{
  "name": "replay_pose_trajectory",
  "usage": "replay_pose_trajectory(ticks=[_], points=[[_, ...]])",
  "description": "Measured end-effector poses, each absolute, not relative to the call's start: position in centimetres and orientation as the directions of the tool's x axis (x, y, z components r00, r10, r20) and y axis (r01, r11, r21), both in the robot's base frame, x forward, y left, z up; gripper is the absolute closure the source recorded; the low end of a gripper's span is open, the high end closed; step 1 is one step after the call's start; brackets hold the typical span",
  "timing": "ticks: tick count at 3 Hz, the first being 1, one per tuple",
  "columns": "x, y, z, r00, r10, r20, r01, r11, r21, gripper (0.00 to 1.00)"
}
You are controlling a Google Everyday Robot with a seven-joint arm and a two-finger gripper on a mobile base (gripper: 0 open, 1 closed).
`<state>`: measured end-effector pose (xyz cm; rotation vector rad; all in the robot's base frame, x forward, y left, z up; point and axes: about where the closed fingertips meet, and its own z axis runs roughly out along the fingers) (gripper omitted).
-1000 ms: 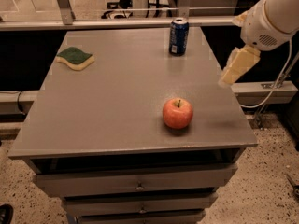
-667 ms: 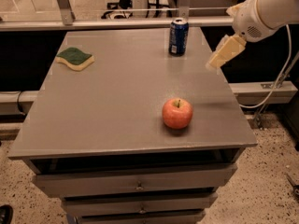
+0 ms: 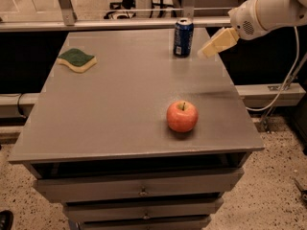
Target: Move pepsi can near sponge
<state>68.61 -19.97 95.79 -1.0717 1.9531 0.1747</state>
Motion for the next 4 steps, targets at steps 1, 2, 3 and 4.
replay_pose_trajectory(ticks=[1,2,3,4], points=[[68.7,-19.9,95.7,-0.245,-0.613,-0.751,-0.739,0.62,-0.265,0.0],[69.7,-18.6,94.6,-0.255,-0.547,-0.798,-0.733,0.647,-0.209,0.0],[71.9,-16.8,94.0,-0.249,-0.449,-0.858,-0.722,0.676,-0.145,0.0],[75.1,-15.0,93.4,-0.199,-0.361,-0.911,-0.717,0.687,-0.116,0.0]])
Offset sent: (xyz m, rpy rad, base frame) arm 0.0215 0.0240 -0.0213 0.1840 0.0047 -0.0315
